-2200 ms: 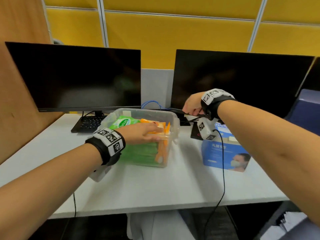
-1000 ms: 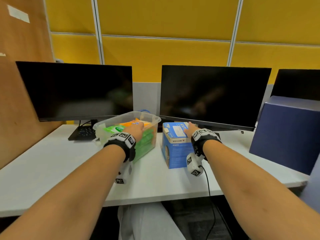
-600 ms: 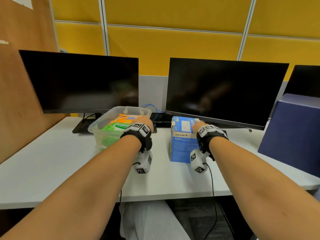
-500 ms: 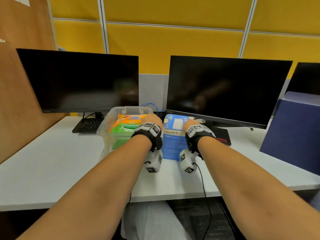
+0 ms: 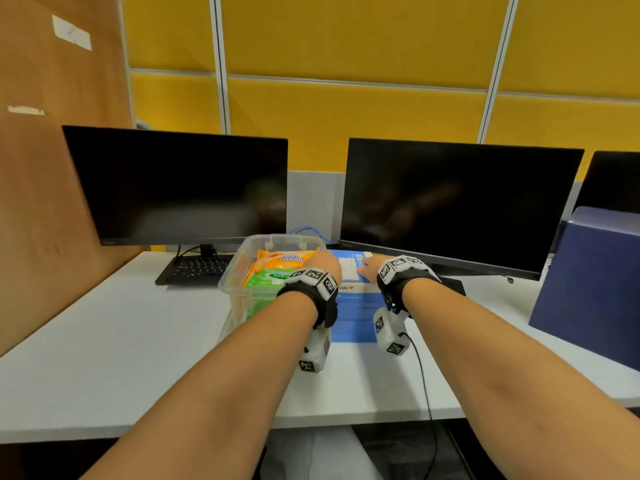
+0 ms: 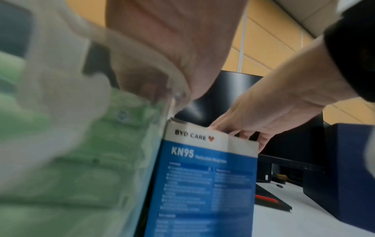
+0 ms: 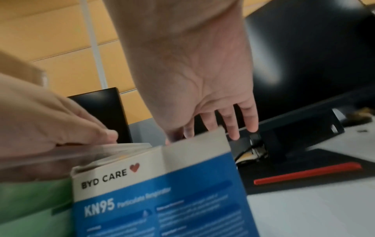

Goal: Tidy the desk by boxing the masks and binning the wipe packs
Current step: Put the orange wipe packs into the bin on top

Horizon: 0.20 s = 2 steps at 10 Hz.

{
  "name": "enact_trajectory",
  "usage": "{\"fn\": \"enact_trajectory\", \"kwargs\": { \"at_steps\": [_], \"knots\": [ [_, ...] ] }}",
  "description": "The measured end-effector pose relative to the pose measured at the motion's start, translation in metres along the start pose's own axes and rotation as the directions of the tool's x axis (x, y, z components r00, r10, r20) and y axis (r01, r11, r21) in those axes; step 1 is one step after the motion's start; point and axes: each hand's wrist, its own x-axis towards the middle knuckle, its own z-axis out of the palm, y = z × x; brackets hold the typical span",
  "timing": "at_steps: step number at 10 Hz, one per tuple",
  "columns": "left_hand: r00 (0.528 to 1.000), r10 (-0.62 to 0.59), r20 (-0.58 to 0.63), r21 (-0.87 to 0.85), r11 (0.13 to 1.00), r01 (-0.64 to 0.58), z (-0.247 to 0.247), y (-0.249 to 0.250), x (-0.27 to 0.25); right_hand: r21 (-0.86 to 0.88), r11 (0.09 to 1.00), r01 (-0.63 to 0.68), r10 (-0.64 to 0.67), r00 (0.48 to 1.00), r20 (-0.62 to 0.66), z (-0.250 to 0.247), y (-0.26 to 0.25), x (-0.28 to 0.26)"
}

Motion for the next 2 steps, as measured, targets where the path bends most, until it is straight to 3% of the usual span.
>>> {"fn": "enact_trajectory", "kwargs": {
  "at_steps": [1, 2],
  "knots": [
    [0.999, 0.031, -0.027, -0.162, 0.986, -0.035, -0.025, -0.009, -0.012, 0.061, 0.998, 0.034, -0.030, 0.998, -0.064, -0.025, -0.004, -0.023],
    [0.986, 0.054, -0.155, -0.257, 0.962, -0.093, -0.051, -0.019, -0.010, 0.061, 0.989, 0.137, -0.127, 0.981, -0.147, -0.054, -0.013, -0.022]
  ]
}}
